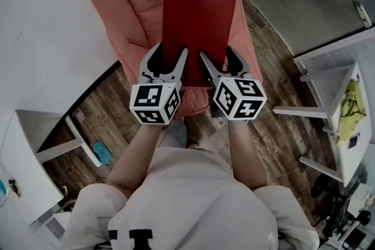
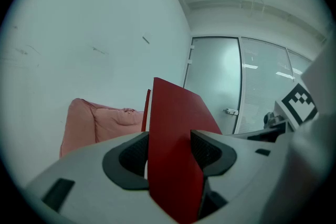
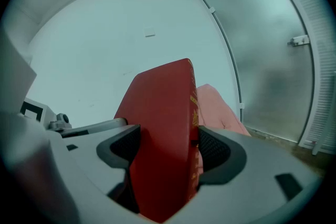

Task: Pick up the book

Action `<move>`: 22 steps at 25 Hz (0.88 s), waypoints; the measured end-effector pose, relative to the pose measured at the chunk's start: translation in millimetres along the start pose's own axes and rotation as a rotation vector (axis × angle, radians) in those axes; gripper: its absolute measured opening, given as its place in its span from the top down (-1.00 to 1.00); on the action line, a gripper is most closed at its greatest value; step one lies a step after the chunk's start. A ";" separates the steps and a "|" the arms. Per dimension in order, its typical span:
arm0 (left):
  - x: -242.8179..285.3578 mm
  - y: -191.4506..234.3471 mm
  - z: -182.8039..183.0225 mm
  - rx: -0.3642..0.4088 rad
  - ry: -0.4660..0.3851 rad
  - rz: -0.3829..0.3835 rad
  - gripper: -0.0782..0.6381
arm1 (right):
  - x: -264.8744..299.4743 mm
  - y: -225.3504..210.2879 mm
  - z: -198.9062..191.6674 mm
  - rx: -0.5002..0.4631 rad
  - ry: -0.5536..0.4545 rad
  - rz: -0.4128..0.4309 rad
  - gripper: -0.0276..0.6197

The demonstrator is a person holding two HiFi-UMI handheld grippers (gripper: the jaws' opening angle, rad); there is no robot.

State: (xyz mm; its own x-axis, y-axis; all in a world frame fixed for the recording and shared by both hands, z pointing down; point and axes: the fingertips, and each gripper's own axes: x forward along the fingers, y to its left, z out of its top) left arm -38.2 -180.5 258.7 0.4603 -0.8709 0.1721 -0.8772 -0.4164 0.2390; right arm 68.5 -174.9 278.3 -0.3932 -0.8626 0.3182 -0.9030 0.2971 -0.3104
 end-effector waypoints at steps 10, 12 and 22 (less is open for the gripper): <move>-75.3 -65.0 -25.6 -0.027 -0.025 0.026 0.12 | -95.2 6.7 -28.5 -0.037 0.000 0.019 -0.14; -88.6 -74.1 -28.8 -0.030 -0.024 0.030 0.12 | -110.2 9.8 -33.2 -0.038 0.004 0.023 -0.14; -131.4 -99.9 -34.1 -0.033 -0.032 0.033 0.12 | -156.2 23.0 -44.9 -0.041 -0.006 0.037 -0.14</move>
State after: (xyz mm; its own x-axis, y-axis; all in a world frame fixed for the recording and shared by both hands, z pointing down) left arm -6.4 -15.6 244.9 0.4257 -0.8923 0.1503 -0.8868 -0.3784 0.2653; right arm 101.4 -14.9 261.7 -0.4260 -0.8529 0.3017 -0.8940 0.3456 -0.2852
